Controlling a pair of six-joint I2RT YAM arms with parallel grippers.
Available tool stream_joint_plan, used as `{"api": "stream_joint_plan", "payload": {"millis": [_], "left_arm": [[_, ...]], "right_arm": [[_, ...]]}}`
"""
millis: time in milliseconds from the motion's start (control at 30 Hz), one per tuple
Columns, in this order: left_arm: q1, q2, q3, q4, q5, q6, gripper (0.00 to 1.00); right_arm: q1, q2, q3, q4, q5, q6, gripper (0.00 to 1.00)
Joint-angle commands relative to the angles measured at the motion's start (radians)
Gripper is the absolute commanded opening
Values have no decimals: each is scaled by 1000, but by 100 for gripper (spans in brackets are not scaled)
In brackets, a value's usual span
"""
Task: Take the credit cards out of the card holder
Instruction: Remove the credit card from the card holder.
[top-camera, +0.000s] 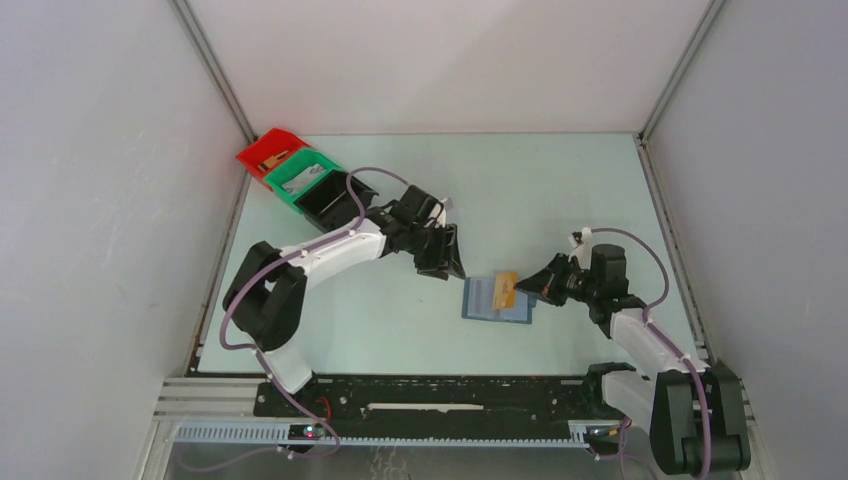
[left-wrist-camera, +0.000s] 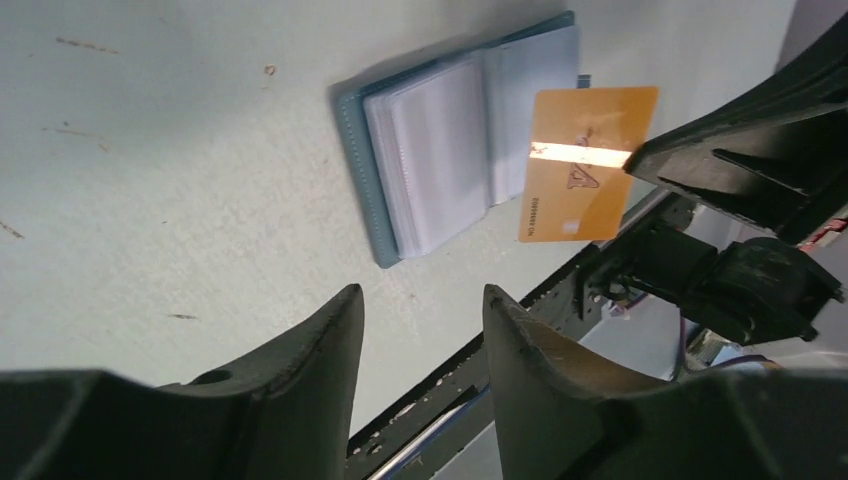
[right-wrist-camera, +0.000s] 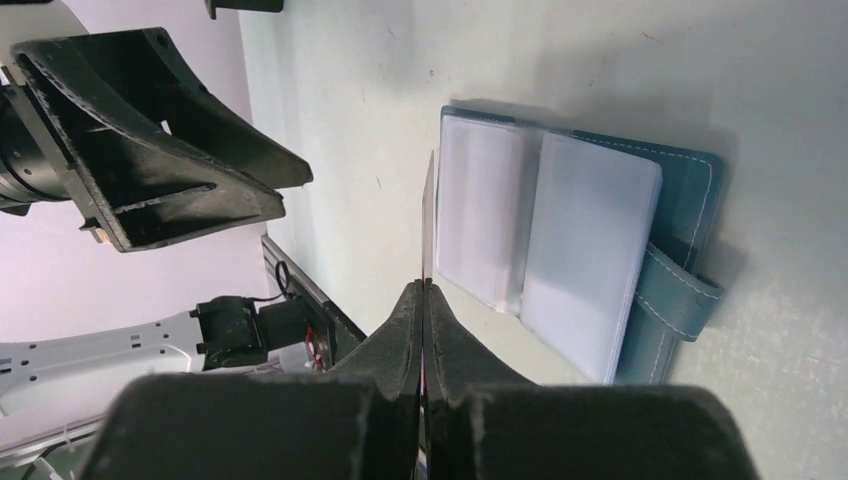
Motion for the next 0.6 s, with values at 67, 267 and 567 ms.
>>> {"api": "stream_joint_plan", "payload": {"millis": [67, 267, 567], "left_arm": [[11, -22, 30, 42, 118, 9, 55], [17, -35, -4, 114, 211, 37, 56], [21, -79, -167, 486, 363, -178, 66]], "right_arm": [[-7, -7, 37, -14, -33, -6, 0], [-6, -39, 37, 14, -63, 26, 0], [-3, -26, -14, 305, -174, 245, 0]]}}
